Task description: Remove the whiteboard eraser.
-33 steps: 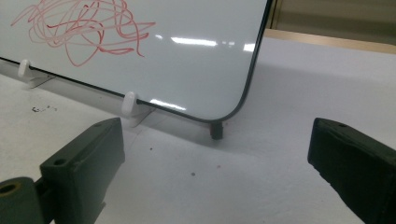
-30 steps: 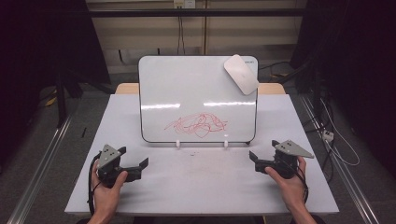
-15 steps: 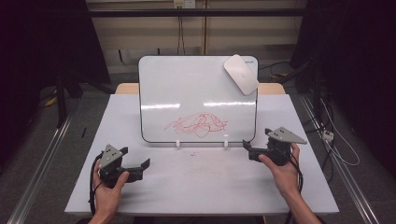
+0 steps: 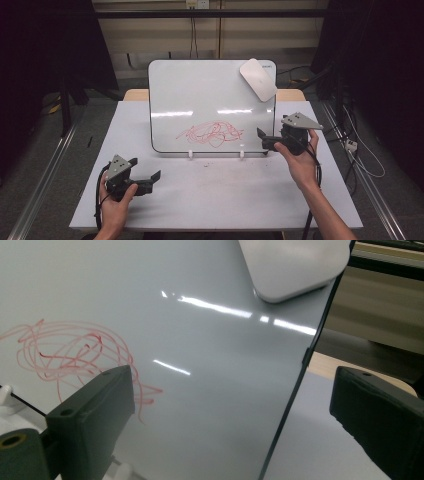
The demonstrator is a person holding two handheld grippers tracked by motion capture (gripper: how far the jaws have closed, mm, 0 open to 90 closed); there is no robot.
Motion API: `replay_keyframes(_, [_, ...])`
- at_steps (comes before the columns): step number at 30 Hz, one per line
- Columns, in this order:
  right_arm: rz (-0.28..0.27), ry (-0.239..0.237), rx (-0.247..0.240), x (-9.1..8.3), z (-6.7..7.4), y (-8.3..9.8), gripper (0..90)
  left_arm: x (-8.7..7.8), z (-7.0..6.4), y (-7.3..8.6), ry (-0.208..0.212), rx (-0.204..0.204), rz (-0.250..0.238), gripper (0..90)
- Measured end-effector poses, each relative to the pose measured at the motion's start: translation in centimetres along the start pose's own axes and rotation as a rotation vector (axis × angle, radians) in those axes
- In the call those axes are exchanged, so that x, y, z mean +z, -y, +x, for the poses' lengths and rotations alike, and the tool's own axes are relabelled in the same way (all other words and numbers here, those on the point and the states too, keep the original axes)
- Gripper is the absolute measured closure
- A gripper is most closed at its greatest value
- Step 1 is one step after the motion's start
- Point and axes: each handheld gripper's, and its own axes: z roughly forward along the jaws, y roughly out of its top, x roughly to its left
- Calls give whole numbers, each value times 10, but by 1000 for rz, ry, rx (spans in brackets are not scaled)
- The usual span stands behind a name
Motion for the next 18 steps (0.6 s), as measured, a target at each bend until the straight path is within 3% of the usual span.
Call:
replay_keyframes(11, [16,39,-55,12,-7,-32,46,0,0,0,4,10,5,44])
replay_keyframes(14, [57,53,-57,13,-7,-43,73,0,0,0,5,2,-2,44])
replay_keyframes(16, [39,43,-54,14,-8,-49,74,0,0,0,4,2,-2,43])
replay_keyframes(18, [40,61,-82,15,-8,-56,84,0,1,0,3,8,5,44])
